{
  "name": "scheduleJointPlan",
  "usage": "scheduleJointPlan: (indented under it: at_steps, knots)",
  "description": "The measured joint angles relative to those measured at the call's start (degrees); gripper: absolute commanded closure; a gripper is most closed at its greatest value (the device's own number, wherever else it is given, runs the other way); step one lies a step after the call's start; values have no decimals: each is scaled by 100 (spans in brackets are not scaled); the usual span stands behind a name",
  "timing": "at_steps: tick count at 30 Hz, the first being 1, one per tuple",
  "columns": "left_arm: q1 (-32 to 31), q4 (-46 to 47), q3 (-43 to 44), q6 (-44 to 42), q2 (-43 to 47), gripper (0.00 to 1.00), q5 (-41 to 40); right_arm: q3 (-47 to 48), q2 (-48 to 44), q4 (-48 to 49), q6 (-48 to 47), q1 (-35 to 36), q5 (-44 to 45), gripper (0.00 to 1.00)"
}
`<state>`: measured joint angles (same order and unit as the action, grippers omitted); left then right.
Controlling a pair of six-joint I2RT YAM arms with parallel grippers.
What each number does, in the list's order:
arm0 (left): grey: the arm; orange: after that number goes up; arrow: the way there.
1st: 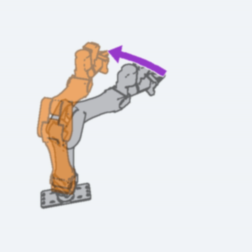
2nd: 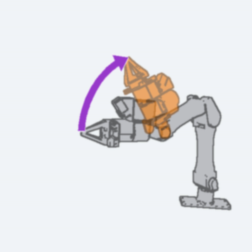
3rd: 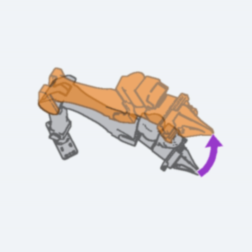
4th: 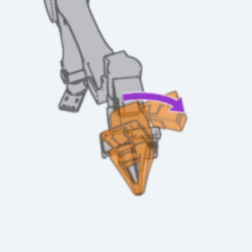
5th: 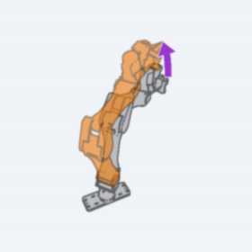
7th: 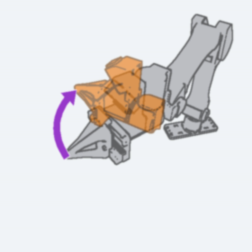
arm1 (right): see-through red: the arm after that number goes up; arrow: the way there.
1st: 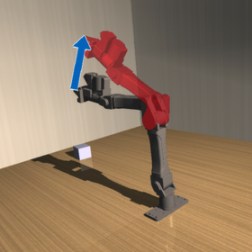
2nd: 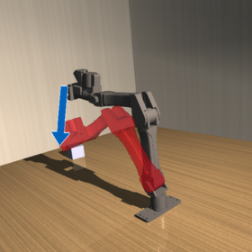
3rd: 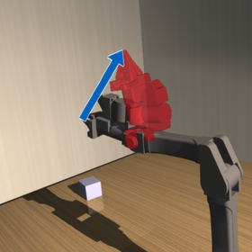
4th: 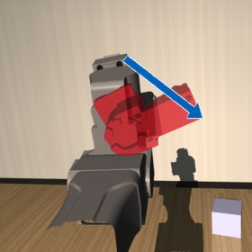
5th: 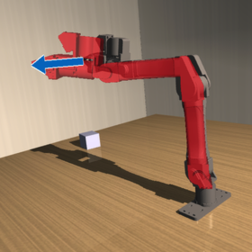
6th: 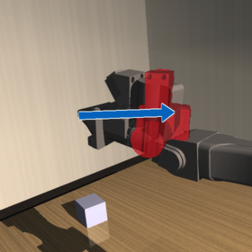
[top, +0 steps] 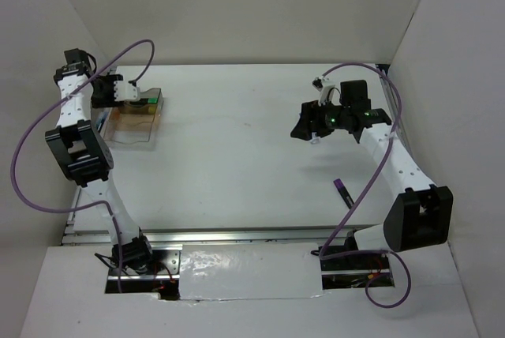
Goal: Sort the stationery into containers
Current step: Place the stationery in the storage box.
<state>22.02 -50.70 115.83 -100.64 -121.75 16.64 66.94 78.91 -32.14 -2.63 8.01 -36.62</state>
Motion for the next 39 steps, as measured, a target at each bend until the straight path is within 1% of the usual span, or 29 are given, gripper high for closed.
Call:
scheduleJointPlan:
  at_steps: [5, 12, 16, 17, 18, 19, 21, 22, 23, 24, 25, 26, 27, 29, 34, 37, 39]
  knots:
    - [-59, 111, -144, -254, 0, 99, -7, 0, 37, 2, 0, 0, 68, 22]
    - [-201, 374, -1390, -577, 142, 99, 26, 0, 98, 2, 0, 0, 85, 22]
    - [-282, 313, -1526, -546, 142, 98, 9, 0, 125, 0, 0, 0, 85, 22]
    - [-286, 328, -1519, -538, 151, 96, 9, 0, 125, 0, 0, 2, 85, 22]
    - [-291, 345, -1519, -533, 160, 93, 11, 0, 125, 0, 0, 4, 85, 22]
    - [-302, 365, -1519, -518, 166, 85, 13, 0, 127, 0, 0, 7, 87, 22]
    - [-317, 426, -1521, -470, 175, 76, 13, 0, 127, 0, 0, 15, 85, 22]
    - [-321, 472, -1521, -422, 177, 64, 15, 0, 127, 0, 0, 22, 87, 22]
    - [-326, 507, -1521, -407, 177, 56, 15, 0, 129, 0, 0, 24, 87, 22]
    - [-332, 544, -1521, -393, 177, 38, 15, 0, 138, 0, 0, 28, 87, 22]
    - [-339, 579, -1521, -380, 179, 29, 17, 0, 146, 0, 0, 35, 87, 22]
    - [-341, 601, -1521, -374, 186, 26, 17, 0, 160, -2, 0, 37, 87, 22]
    - [-343, 616, -1521, -363, 195, 10, 33, 0, 173, 0, 0, 39, 85, 22]
    - [-343, 660, -1521, -315, 229, 9, 63, 2, 203, -2, 0, 39, 87, 22]
    - [-348, 686, -1453, -212, 444, 9, 243, 7, 219, -4, 9, 39, 111, 22]
    - [-348, 662, -1145, 157, 551, 9, 560, 26, 221, -2, 76, 35, 295, 23]
    - [-356, 708, -914, 743, 691, 8, 859, 57, 240, -7, 175, 7, 590, 22]
